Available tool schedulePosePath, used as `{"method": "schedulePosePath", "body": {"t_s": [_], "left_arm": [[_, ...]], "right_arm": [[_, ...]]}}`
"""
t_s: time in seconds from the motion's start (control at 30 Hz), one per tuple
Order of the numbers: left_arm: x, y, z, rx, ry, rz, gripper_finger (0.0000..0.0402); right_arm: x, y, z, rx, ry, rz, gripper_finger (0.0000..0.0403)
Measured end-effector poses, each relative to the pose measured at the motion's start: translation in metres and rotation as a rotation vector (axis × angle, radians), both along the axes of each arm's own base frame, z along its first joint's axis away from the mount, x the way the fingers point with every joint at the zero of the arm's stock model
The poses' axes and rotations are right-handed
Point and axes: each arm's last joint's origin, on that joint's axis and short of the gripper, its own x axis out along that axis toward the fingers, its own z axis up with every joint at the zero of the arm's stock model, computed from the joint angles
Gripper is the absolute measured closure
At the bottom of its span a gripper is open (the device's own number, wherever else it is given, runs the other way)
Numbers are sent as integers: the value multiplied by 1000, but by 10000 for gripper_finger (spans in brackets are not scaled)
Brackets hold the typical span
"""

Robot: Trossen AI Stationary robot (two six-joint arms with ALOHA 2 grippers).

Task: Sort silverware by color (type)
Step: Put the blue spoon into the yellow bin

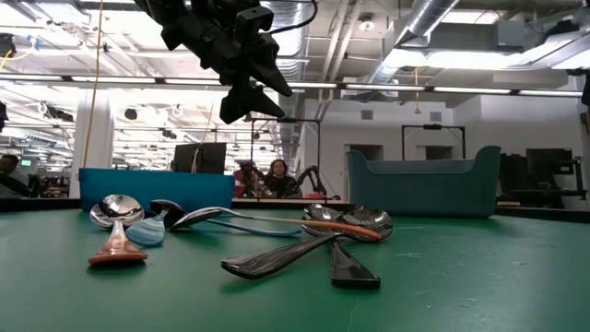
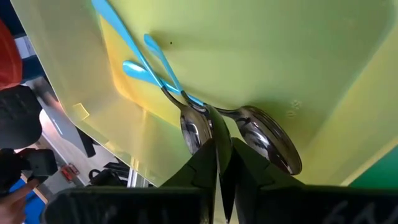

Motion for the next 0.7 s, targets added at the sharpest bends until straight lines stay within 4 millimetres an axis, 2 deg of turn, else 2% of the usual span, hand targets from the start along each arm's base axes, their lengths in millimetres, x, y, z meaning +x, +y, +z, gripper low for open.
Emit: {"method": "schedulePosePath", "body": {"t_s": [0.43, 0.7], "left_arm": [[0, 0, 0, 2, 0, 3, 223], [0, 0, 0, 3, 1, 4, 223]], "right_arm": [[0, 0, 0, -1, -1, -1, 341], [0, 0, 0, 1, -3, -1, 309]]}}
